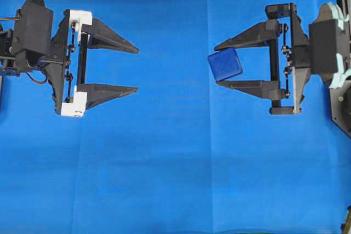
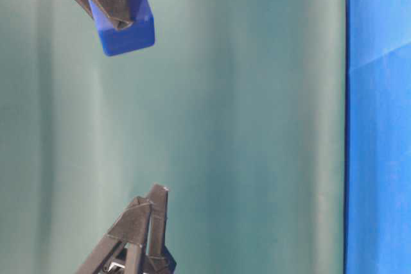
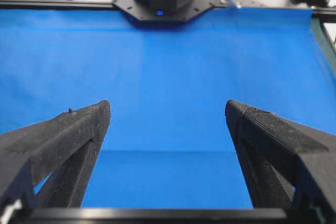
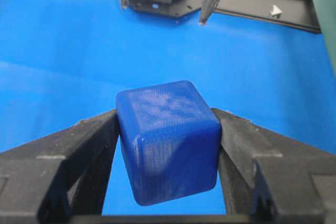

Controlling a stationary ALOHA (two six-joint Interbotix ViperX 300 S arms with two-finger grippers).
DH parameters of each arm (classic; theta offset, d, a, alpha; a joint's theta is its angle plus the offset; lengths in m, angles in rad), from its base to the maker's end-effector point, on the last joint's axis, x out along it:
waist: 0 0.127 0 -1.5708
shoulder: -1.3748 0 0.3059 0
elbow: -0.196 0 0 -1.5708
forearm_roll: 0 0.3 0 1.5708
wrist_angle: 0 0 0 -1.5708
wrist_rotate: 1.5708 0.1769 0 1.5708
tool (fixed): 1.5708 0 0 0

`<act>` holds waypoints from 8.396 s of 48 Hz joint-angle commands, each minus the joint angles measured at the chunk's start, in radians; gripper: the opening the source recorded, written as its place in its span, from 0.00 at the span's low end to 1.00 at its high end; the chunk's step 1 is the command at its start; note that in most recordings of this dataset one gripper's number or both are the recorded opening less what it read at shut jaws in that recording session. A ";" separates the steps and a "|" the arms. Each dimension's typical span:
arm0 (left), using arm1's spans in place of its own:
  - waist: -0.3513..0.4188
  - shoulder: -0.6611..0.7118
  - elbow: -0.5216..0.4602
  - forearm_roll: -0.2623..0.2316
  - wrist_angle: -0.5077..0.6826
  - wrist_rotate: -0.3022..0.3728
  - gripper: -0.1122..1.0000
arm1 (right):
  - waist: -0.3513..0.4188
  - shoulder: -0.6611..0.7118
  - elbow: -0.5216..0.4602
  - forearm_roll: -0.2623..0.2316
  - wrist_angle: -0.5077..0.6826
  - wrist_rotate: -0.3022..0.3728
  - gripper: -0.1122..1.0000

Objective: Handover the blue block to the right arm after grasping it with the left arm, then place it in the designated position.

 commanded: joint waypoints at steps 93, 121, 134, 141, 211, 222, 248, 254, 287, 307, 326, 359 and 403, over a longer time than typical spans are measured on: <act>-0.005 -0.014 -0.018 0.000 -0.009 -0.002 0.94 | 0.067 0.009 -0.015 0.163 0.311 0.005 0.48; -0.005 -0.015 -0.021 0.000 -0.009 -0.002 0.94 | 0.067 0.086 -0.012 0.163 0.233 0.005 0.48; -0.008 -0.015 -0.020 0.000 -0.009 -0.002 0.94 | 0.052 0.245 -0.026 0.163 0.106 0.008 0.48; -0.011 -0.015 -0.021 0.000 -0.009 -0.002 0.94 | 0.031 0.337 -0.041 0.164 0.034 0.023 0.48; -0.017 -0.014 -0.021 0.000 -0.009 -0.002 0.94 | -0.074 0.851 -0.179 0.224 -0.356 0.029 0.44; -0.017 -0.015 -0.021 0.000 -0.011 -0.002 0.94 | -0.075 0.853 -0.176 0.224 -0.353 0.028 0.42; -0.017 -0.015 -0.021 0.000 -0.009 -0.002 0.94 | -0.075 0.853 -0.178 0.249 -0.328 0.029 0.94; -0.017 -0.015 -0.021 0.000 -0.009 -0.002 0.94 | -0.074 0.845 -0.179 0.250 -0.313 0.029 0.87; -0.017 -0.017 -0.026 0.000 -0.009 0.000 0.94 | -0.060 0.485 -0.146 0.244 -0.037 0.023 0.87; -0.017 -0.017 -0.028 0.000 -0.009 0.000 0.94 | -0.060 0.192 -0.100 0.221 0.120 0.021 0.87; -0.017 -0.017 -0.028 0.000 -0.009 0.000 0.94 | -0.060 0.031 -0.032 0.221 0.141 0.021 0.87; -0.017 -0.017 -0.031 0.000 -0.009 0.000 0.94 | -0.061 0.005 -0.005 0.172 0.025 0.021 0.86; -0.017 -0.017 -0.034 0.000 -0.009 0.000 0.94 | -0.072 -0.002 0.035 0.164 -0.075 0.021 0.86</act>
